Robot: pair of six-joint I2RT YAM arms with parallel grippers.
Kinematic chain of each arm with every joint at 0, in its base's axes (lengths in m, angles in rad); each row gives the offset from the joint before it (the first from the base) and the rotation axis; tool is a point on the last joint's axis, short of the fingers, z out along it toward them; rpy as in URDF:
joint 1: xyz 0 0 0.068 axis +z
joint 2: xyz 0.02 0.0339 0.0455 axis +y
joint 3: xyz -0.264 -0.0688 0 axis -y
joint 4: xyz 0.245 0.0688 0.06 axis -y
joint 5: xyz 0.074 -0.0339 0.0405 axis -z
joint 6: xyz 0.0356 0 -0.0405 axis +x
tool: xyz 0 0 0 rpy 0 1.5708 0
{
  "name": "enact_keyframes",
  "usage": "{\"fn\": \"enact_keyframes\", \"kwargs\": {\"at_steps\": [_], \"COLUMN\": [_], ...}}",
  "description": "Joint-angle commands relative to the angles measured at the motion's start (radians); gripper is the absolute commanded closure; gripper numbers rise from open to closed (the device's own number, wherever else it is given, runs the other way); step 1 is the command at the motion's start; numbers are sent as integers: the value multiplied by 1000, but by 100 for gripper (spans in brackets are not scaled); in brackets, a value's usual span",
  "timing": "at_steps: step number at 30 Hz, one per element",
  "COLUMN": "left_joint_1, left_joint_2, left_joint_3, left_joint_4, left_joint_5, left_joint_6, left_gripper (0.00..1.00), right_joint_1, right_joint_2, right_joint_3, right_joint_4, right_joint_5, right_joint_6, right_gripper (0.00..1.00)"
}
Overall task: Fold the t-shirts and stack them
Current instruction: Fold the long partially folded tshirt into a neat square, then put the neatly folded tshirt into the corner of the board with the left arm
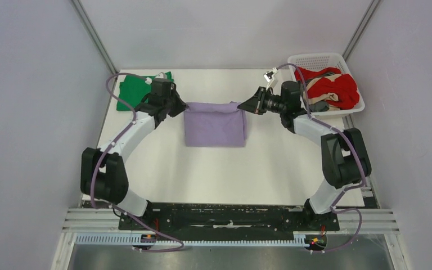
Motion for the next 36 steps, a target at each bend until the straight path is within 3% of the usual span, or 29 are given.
{"fn": "enact_keyframes", "kwargs": {"at_steps": [1, 14, 15, 16, 17, 18, 20, 21, 24, 25, 31, 36], "left_joint_1": [45, 95, 98, 101, 106, 110, 121, 123, 121, 119, 88, 82], "left_joint_2": [121, 492, 522, 550, 571, 594, 625, 628, 581, 557, 477, 589], "left_joint_3": [123, 399, 412, 427, 442, 465, 518, 545, 540, 519, 407, 455], "left_joint_4": [82, 64, 71, 91, 104, 107, 95, 79, 84, 96, 178, 218], "left_joint_5": [53, 36, 29, 38, 42, 52, 88, 98, 139, 155, 217, 266], "left_joint_6": [44, 33, 21, 15, 2, -10, -20, -21, -12, -9, 10, -25], "left_gripper": [98, 98, 98, 97, 91, 76, 18, 2, 0, 0, 0, 0], "right_joint_1": [-21, -81, -83, -86, -86, -87, -87, -87, -86, -82, -21, 85], "right_joint_2": [104, 503, 550, 592, 625, 662, 723, 739, 664, 619, 384, 385], "right_joint_3": [124, 428, 475, 523, 564, 621, 757, 821, 795, 747, 444, 431], "right_joint_4": [101, 162, 148, 141, 134, 113, -4, -81, -177, -183, -182, -96], "right_joint_5": [-32, -25, -36, -46, -43, -28, -10, 3, 64, 97, 171, 112], "right_joint_6": [42, 96, 94, 90, 82, 74, 9, -21, -114, -141, -246, -204], "right_gripper": [100, 100, 97, 88, 82, 78, 56, 45, 6, 2, 2, 2]}}
